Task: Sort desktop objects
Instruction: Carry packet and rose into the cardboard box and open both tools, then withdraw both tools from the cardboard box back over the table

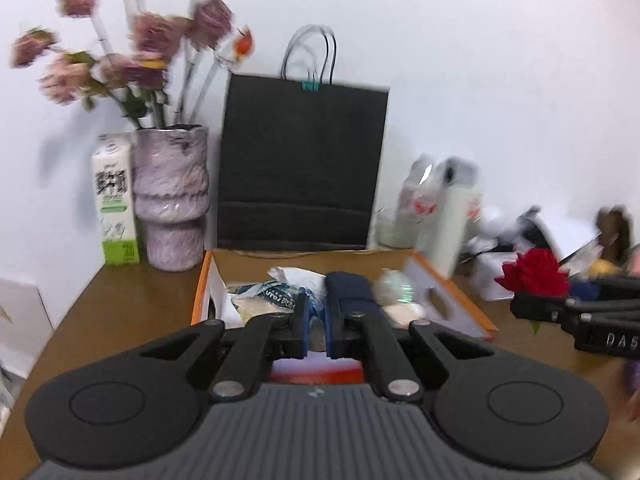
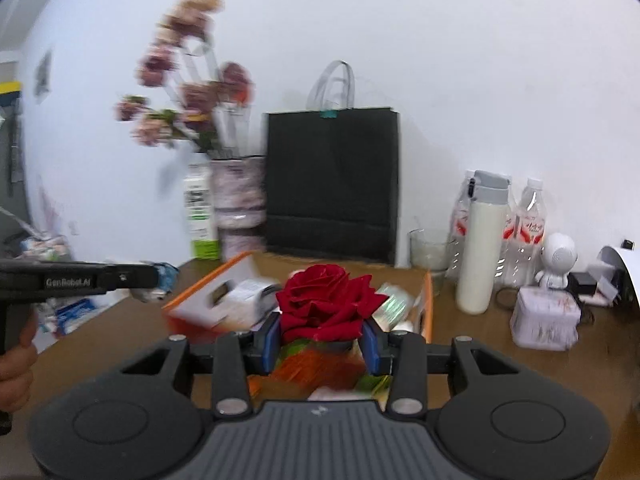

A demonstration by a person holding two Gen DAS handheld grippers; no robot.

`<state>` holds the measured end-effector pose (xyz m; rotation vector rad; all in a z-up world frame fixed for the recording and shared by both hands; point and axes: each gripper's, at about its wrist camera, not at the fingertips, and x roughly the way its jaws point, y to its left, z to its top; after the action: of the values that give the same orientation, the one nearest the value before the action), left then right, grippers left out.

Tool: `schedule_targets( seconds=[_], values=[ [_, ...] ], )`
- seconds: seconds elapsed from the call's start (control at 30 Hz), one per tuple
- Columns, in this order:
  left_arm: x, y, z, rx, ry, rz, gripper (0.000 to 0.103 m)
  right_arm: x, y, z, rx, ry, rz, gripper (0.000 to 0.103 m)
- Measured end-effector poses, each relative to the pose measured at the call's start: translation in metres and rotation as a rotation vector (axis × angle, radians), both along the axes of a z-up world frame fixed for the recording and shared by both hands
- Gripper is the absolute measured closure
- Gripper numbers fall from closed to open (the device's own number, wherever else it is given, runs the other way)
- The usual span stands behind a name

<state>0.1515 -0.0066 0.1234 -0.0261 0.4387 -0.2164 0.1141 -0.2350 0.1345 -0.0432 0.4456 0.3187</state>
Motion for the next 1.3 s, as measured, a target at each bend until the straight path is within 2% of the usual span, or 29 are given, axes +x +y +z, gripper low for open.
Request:
schedule_targets(
  seconds=[0.07, 0.17, 0.27, 0.3, 0.37, 0.4, 0.43, 0.47, 0.5, 0.57, 0.63, 0.7, 0.8, 0.87, 1.03, 1.13, 1.3],
  values=[
    [0.041, -0.006, -0.010, 0.010, 0.050, -0.016, 0.095, 0.046, 0.003, -0.007, -0.001, 0.069, -0.007, 0.064],
    [0.091, -0.009, -0.031, -0.014, 0.174, -0.037, 0.095, 0.106, 0.011, -0.027, -0.017, 0.232, -0.012, 0.064],
    [0.117, -0.013, -0.053, -0.003, 0.258, -0.069, 0.092, 0.142, 0.024, -0.056, -0.104, 0.369, -0.028, 0.061],
    [0.118, -0.013, -0.056, 0.007, 0.258, -0.066, 0.087, 0.148, 0.027, -0.064, -0.130, 0.407, -0.032, 0.059],
    [0.113, -0.012, -0.059, 0.013, 0.233, -0.070, 0.059, 0.152, 0.030, -0.074, -0.150, 0.427, -0.045, 0.054],
    [0.109, -0.010, -0.058, 0.004, 0.213, -0.076, 0.037, 0.152, 0.029, -0.075, -0.142, 0.418, -0.047, 0.045],
    [0.106, -0.009, -0.055, -0.002, 0.200, -0.073, 0.033, 0.151, 0.028, -0.073, -0.121, 0.407, -0.052, 0.040],
    [0.101, -0.008, -0.052, -0.003, 0.192, -0.060, 0.033, 0.149, 0.026, -0.068, -0.096, 0.396, -0.062, 0.031],
    [0.097, -0.009, -0.048, -0.001, 0.192, -0.041, 0.032, 0.147, 0.023, -0.063, -0.069, 0.385, -0.073, 0.028],
    [0.079, -0.007, -0.040, -0.006, 0.183, 0.019, 0.027, 0.135, 0.018, -0.051, -0.024, 0.359, -0.096, 0.028],
    [0.048, -0.004, -0.033, -0.022, 0.153, 0.075, 0.010, 0.114, 0.016, -0.039, 0.002, 0.309, -0.091, 0.027],
    [0.011, 0.000, -0.032, -0.036, 0.133, 0.107, 0.003, 0.079, 0.019, -0.032, 0.001, 0.239, -0.065, 0.018],
    [-0.046, 0.009, -0.040, -0.078, 0.128, 0.100, 0.000, 0.018, 0.024, -0.036, -0.025, 0.159, -0.054, 0.016],
    [-0.080, 0.017, -0.050, -0.106, 0.129, 0.101, 0.000, -0.021, 0.027, -0.045, -0.026, 0.141, -0.037, 0.016],
    [-0.147, 0.026, -0.080, -0.067, 0.152, 0.118, 0.000, -0.102, 0.028, -0.076, 0.002, 0.158, -0.032, 0.016],
    [-0.176, 0.028, -0.096, -0.075, 0.164, 0.113, 0.000, -0.139, 0.026, -0.093, 0.020, 0.170, -0.049, 0.016],
    [-0.194, 0.023, -0.116, 0.012, 0.174, 0.112, 0.000, -0.170, 0.021, -0.114, 0.023, 0.212, -0.068, 0.015]
  ],
)
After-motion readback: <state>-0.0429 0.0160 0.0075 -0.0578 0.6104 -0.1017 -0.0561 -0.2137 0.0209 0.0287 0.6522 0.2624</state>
